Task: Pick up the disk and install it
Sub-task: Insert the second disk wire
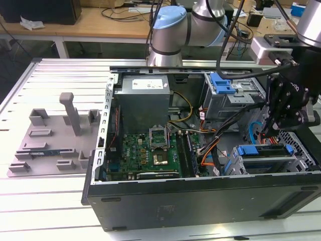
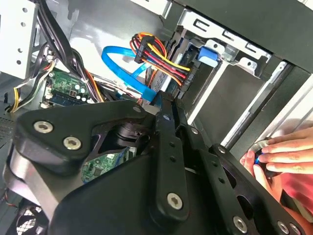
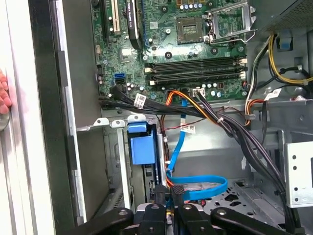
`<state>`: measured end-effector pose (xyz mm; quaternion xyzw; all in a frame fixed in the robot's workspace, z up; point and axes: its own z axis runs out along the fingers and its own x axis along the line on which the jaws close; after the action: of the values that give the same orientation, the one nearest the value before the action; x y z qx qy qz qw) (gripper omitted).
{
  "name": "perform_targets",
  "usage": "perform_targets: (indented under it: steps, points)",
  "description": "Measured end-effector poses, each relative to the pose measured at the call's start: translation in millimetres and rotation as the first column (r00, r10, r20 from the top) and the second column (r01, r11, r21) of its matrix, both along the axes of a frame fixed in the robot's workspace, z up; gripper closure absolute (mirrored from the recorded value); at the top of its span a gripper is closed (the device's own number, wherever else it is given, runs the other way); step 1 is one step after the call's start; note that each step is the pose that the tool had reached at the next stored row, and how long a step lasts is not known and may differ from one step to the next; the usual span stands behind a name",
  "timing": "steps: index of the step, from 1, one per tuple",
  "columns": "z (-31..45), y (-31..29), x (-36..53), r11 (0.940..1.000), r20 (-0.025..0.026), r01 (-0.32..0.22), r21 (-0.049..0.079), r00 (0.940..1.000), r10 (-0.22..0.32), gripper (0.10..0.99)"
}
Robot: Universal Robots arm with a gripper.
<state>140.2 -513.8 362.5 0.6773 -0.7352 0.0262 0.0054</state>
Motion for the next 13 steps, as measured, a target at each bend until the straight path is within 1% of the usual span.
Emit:
perform_targets:
  steps: [2,4,6,8,10,11,13]
  points:
    - [-0.6,-1.7,-0.8,0.9999,0.0008,-0.007,0.009,1.0000,0.007,0.925]
    - [-0.9,-3.4,-1.2,0.9997,0.0025,-0.018,0.013,0.9998,0.018,0.925]
    - [-1.4,-7.9,-2.0,0.9991,0.0080,-0.037,0.023,0.9993,0.037,0.925]
    - [-1.7,-9.6,-2.3,0.9987,0.0106,-0.043,0.028,0.9990,0.042,0.925]
    - [-2.1,-12.1,-2.6,0.9982,0.0143,-0.046,0.038,0.9988,0.046,0.925]
    - [-2.4,-14.3,-2.8,0.9978,0.0168,-0.048,0.046,0.9988,0.047,0.925]
    - [-3.2,-18.0,-3.0,0.9970,0.0195,-0.049,0.060,0.9987,0.048,0.925]
